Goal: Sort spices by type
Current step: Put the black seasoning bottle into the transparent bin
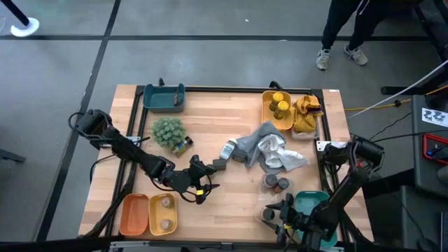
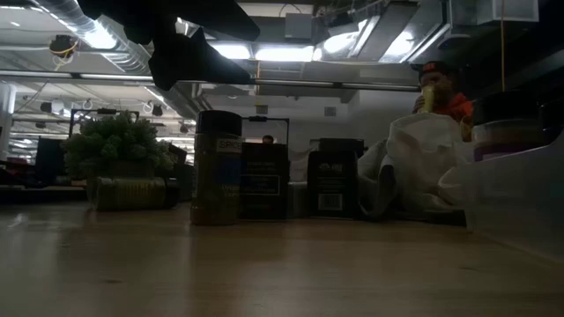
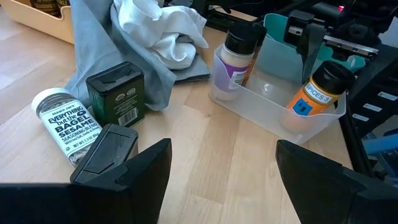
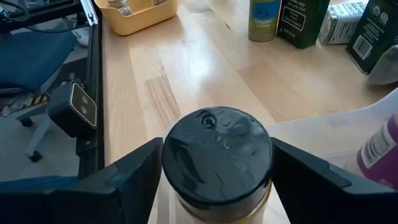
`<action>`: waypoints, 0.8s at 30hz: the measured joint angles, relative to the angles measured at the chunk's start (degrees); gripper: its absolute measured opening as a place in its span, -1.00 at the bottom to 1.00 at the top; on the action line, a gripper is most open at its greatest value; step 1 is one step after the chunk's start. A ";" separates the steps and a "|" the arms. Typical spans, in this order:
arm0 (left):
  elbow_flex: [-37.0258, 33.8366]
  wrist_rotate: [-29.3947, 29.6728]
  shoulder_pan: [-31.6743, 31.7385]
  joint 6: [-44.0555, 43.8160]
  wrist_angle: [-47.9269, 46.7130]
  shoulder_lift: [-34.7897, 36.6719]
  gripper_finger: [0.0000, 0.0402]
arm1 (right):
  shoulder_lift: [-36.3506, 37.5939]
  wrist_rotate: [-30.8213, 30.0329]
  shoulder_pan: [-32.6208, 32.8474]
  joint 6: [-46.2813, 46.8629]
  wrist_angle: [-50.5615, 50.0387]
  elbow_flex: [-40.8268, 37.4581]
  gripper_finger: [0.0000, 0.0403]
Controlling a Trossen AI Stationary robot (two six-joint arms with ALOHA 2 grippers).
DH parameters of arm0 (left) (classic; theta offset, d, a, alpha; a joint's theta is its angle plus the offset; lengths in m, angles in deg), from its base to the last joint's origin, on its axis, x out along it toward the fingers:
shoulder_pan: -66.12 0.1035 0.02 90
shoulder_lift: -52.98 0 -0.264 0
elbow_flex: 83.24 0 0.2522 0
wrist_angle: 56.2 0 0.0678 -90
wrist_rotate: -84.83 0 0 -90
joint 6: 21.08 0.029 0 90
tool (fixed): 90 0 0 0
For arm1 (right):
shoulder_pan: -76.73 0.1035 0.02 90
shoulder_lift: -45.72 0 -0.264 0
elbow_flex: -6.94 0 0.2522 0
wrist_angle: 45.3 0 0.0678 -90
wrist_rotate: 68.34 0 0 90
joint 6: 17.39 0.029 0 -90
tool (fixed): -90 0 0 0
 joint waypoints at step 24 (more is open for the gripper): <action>0.00 0.02 4.21 1.52 -3.11 3.77 0.35 | 7.65 -0.82 0.00 -0.24 -5.98 0.00 0.39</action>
